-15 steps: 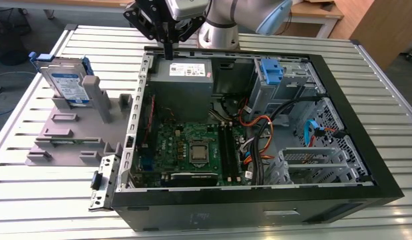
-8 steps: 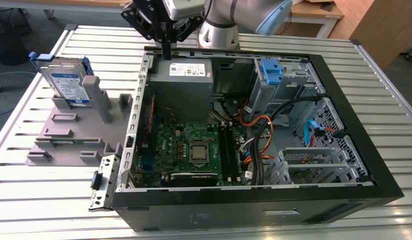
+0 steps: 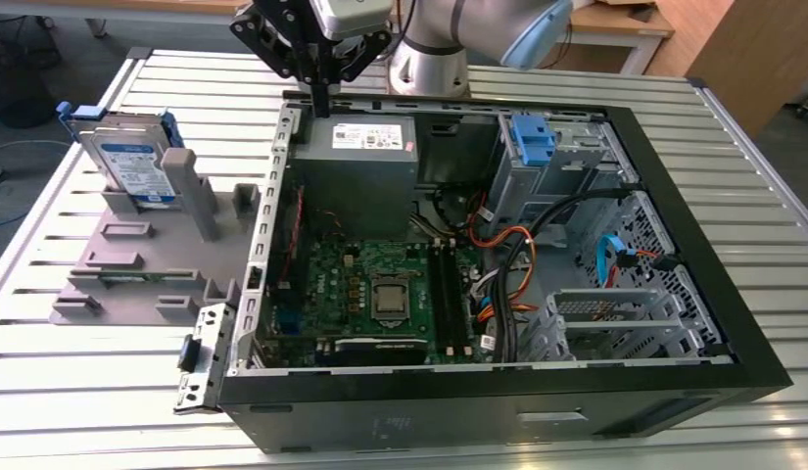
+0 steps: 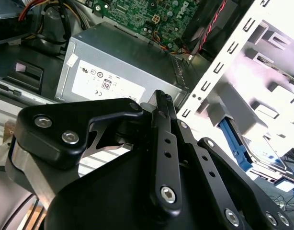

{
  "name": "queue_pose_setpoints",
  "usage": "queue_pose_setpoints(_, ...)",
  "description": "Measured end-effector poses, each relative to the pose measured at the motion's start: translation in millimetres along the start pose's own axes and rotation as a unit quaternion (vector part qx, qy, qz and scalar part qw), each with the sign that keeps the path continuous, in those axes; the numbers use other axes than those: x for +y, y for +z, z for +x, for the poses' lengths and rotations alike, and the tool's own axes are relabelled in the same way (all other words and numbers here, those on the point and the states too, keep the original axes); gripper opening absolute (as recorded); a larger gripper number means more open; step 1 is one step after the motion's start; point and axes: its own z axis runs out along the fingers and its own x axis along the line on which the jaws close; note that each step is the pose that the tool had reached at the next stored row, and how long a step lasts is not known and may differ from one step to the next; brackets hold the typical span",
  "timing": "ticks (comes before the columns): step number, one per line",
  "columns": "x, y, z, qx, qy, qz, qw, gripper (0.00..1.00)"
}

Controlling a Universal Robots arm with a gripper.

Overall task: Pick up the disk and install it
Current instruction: 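Reach for the disk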

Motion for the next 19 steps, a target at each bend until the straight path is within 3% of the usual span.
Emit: queue_pose_setpoints(19,-0.8,0.1,10.2,0.0,0.0,0.0,1.0,0.11)
